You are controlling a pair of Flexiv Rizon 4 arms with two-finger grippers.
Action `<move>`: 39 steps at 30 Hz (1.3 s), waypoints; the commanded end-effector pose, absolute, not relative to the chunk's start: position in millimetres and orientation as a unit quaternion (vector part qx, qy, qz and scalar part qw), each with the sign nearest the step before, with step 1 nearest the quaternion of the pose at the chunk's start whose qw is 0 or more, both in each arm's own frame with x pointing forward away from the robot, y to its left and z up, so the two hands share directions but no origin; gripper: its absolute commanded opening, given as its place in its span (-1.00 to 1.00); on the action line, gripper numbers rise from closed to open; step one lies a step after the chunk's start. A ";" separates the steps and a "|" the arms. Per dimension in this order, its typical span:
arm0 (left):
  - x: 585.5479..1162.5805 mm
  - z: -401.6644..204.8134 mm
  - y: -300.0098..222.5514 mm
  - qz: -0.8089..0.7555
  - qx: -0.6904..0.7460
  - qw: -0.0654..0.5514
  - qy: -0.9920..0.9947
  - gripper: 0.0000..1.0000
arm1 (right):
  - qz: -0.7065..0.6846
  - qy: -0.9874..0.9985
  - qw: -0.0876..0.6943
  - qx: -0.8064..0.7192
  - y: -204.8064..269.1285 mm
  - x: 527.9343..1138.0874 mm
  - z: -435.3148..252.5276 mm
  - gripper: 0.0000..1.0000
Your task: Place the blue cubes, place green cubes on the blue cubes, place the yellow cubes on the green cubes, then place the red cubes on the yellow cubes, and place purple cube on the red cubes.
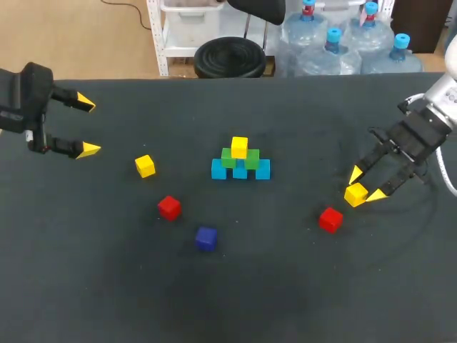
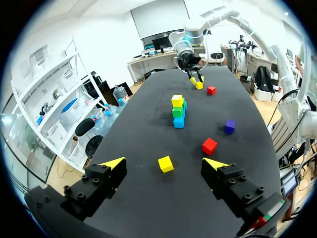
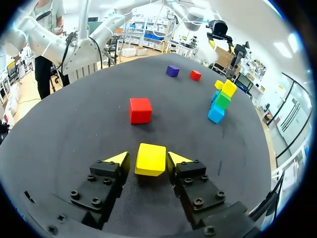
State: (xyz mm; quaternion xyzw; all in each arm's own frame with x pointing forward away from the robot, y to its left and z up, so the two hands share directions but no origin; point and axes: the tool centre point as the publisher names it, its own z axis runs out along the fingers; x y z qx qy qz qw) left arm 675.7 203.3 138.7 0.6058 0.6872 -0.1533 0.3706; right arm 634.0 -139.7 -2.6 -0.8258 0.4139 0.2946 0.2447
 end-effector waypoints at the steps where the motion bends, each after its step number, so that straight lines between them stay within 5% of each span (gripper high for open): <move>1: 675.4 137.1 204.2 -0.153 0.606 0.374 0.685 1.00 | 0.295 0.415 0.243 -0.826 -137.6 635.1 -4.8 -0.25; 6: 675.4 137.1 204.2 -0.153 0.606 0.374 0.685 1.00 | 0.293 0.421 0.241 -0.824 -137.1 636.2 -7.0 -1.00; 39: 675.4 137.1 204.2 -0.153 0.606 0.374 0.685 1.00 | 0.201 0.674 0.252 -0.665 -42.8 687.7 70.7 -1.00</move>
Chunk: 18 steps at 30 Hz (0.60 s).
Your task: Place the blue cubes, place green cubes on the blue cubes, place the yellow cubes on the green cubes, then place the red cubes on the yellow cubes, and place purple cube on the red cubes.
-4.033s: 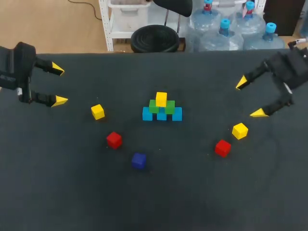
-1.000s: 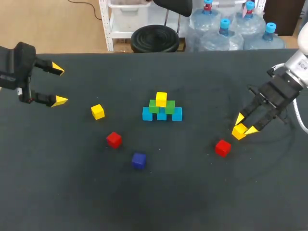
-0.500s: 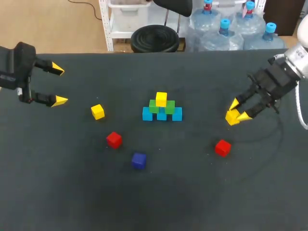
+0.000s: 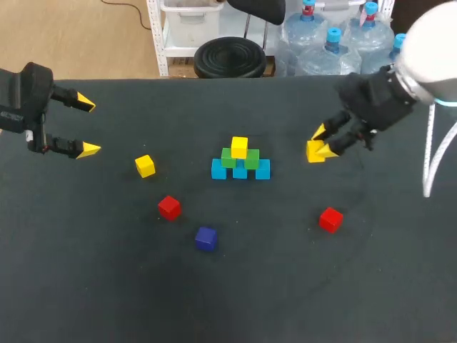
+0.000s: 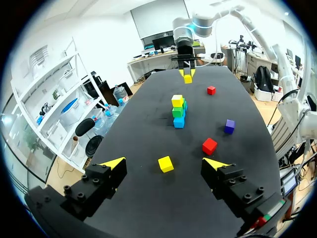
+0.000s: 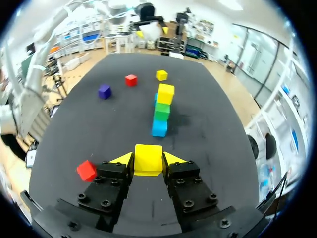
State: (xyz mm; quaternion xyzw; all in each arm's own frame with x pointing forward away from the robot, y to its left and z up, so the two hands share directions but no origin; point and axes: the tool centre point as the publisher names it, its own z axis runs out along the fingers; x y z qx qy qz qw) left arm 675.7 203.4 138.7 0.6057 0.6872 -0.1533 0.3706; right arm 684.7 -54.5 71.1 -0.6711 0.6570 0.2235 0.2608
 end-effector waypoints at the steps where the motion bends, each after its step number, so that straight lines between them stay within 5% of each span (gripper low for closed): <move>1: 675.4 137.1 204.2 -0.153 0.606 0.374 0.685 1.00 | 0.195 0.676 0.255 -0.663 -38.5 690.7 72.8 -1.00; 18: 675.4 137.1 204.2 -0.153 0.606 0.374 0.685 1.00 | 0.203 0.694 0.269 -0.636 21.5 714.9 75.6 -1.00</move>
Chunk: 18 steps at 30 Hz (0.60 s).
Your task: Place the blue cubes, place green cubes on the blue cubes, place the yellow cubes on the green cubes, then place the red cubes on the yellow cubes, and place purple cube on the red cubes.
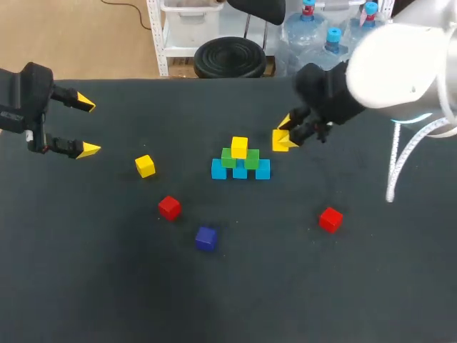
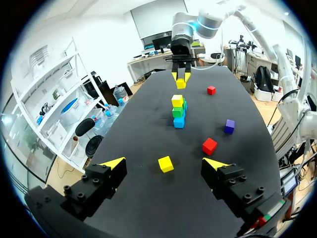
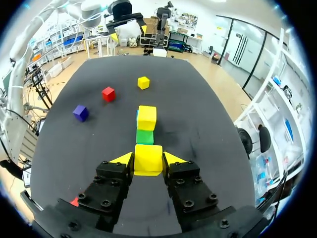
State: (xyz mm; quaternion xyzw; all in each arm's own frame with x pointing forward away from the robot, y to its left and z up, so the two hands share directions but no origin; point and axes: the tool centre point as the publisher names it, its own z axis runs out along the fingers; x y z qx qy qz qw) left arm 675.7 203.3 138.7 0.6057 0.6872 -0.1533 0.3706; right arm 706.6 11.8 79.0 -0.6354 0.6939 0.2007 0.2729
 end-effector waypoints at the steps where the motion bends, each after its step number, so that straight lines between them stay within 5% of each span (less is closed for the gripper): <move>1: 675.4 137.1 204.2 -0.153 0.606 0.374 0.685 1.00 | 0.202 0.695 0.269 -0.635 23.1 715.4 75.6 -1.00; 18: 675.4 137.1 204.2 -0.153 0.606 0.374 0.685 1.00 | 0.204 0.710 0.263 -0.621 48.1 712.9 74.2 -1.00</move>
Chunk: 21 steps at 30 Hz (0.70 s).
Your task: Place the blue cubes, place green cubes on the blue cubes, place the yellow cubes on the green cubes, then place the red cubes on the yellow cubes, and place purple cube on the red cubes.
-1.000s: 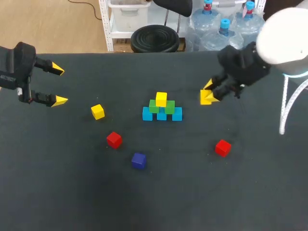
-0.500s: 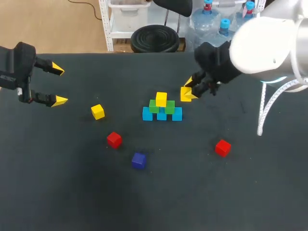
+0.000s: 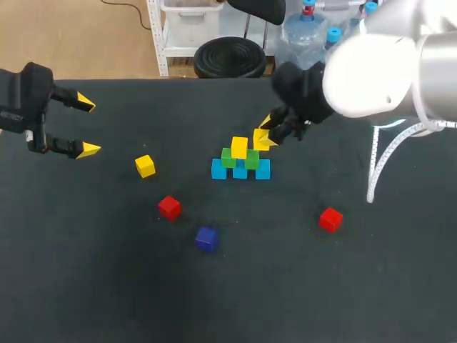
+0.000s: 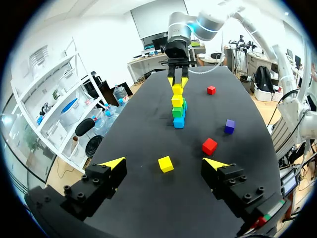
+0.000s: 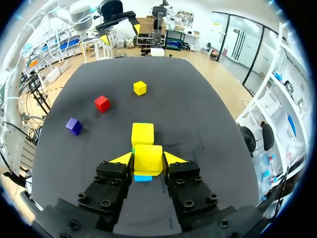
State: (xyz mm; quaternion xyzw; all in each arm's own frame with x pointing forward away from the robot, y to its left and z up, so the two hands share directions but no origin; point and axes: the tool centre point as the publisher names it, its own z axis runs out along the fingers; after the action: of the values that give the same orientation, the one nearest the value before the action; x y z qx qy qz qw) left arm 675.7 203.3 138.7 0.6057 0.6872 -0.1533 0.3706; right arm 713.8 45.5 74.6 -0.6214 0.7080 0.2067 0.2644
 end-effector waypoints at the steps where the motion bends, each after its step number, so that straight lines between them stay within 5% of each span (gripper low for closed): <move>1: 675.4 137.1 204.2 -0.153 0.606 0.374 0.685 1.00 | 0.204 0.710 0.263 -0.621 48.6 712.4 74.0 -1.00; 21: 675.4 137.1 204.2 -0.153 0.606 0.374 0.685 1.00 | 0.205 0.709 0.259 -0.623 56.4 708.5 67.8 -1.00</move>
State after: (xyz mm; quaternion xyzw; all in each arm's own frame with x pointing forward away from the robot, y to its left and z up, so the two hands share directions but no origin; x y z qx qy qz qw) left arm 675.7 203.3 138.7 0.6057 0.6872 -0.1533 0.3706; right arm 707.4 54.9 69.5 -0.6229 0.7089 0.2052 0.2595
